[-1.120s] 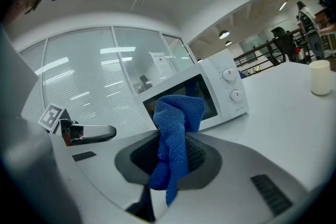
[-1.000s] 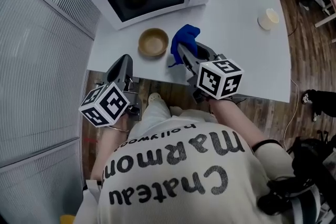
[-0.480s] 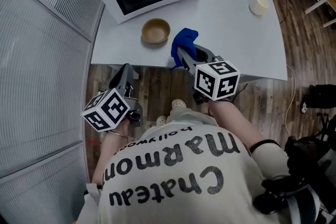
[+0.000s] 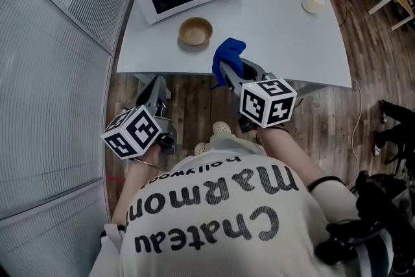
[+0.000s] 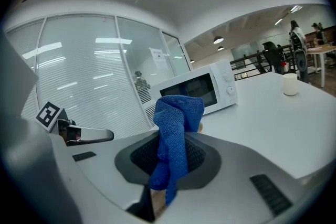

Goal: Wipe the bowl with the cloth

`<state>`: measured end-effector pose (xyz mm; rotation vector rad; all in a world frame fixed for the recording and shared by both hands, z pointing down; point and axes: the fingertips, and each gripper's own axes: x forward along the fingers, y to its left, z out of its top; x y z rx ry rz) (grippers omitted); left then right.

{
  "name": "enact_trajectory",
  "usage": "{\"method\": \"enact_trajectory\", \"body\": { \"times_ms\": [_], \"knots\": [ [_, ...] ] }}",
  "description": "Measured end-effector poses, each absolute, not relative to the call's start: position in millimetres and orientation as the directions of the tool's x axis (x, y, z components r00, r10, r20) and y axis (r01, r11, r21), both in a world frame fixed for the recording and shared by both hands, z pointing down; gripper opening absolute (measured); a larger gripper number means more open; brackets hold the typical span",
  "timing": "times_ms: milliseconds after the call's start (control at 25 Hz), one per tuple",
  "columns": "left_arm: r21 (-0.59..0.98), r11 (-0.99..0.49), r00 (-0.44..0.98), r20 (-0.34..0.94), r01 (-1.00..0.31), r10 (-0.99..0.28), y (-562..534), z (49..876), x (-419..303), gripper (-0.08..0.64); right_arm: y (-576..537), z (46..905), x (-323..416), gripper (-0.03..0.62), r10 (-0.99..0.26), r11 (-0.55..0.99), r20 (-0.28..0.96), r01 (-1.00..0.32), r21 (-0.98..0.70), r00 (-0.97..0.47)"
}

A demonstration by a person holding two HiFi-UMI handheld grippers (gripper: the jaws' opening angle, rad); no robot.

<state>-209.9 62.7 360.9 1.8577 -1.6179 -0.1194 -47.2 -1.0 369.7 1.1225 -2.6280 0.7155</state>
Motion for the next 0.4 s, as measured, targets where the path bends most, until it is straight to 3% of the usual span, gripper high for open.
{"method": "enact_trajectory", "body": {
  "times_ms": [400],
  "knots": [
    [0.529,-0.037,0.247,0.333,-0.848,-0.910,73.6,362.0,-218.8,0.000,13.9,374.5,-49.8,0.062,-0.648,0.577,0.359,-0.741,-0.343,-0.671]
  ]
}}
